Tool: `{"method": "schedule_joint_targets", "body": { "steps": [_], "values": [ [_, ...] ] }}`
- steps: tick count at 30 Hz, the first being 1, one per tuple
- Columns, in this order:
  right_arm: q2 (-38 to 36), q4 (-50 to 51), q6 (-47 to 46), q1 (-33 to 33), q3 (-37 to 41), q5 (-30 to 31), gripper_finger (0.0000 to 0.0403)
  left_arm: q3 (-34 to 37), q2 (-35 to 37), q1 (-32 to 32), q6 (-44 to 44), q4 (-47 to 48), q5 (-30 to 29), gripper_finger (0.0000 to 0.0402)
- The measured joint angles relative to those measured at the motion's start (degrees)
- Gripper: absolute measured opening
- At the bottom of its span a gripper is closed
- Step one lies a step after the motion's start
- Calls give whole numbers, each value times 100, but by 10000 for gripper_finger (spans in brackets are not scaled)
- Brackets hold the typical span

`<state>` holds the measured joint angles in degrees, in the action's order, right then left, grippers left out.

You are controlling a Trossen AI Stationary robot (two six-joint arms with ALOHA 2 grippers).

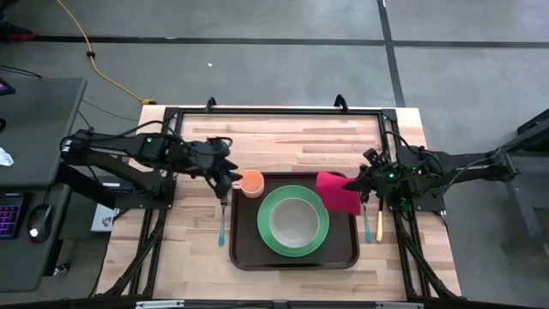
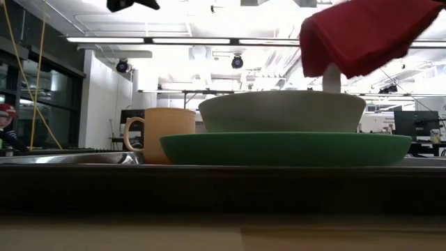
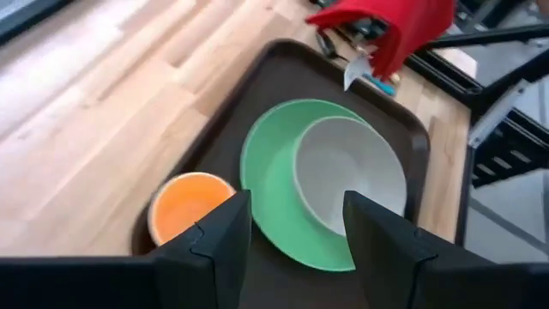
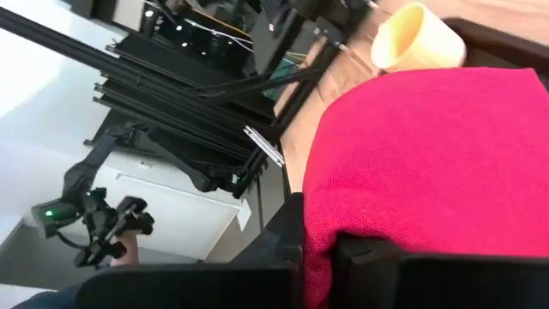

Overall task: Set up tray
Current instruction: Put the red table napkin beside the plate on the brown serving tray

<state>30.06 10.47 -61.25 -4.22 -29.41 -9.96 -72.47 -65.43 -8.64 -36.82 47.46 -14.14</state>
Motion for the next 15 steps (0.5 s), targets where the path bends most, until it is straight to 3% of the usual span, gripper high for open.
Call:
{"method": "schedule_joint_targets", "body": {
  "steps": [15],
  "values": [
    [-192,1082,-903,-724,0,623,0,0,1093,0,-25,872,-807,211]
  ]
}}
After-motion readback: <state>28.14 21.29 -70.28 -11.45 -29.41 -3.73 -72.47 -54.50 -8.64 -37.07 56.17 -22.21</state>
